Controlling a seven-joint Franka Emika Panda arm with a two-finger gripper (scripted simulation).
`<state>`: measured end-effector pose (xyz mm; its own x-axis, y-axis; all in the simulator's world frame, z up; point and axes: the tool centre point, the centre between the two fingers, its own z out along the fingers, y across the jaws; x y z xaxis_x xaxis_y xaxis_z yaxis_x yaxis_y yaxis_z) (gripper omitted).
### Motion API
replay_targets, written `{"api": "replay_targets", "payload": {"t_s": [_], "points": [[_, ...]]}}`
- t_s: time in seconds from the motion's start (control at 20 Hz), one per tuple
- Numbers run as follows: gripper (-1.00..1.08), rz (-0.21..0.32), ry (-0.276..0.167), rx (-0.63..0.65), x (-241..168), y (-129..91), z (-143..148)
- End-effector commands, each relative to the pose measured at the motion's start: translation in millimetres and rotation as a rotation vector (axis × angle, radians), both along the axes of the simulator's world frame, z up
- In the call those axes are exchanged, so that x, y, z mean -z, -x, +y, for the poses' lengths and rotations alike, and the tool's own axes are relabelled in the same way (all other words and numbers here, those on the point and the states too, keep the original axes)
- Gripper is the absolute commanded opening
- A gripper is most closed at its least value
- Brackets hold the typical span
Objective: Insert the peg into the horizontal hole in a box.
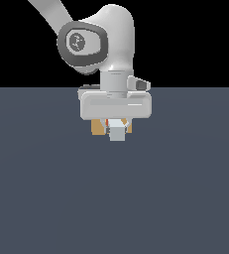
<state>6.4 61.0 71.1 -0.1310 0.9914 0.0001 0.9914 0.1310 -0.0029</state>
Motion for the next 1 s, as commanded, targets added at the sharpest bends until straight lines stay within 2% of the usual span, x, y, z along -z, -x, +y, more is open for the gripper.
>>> {"api": "replay_targets", "payload": {"t_s": [0.0, 0.55, 0.75, 0.95], "points": [[-1.00, -0.003, 0.000, 0.001, -1.4, -1.1, -0.6], [-1.00, -0.002, -0.001, -0.002, -1.4, -0.3, 2.8], [-1.00, -0.002, -0.001, -0.002, -1.8, 2.5, 18.6], [-1.00, -0.003, -0.001, -0.002, -2.1, 6.3, 47.3]]}}
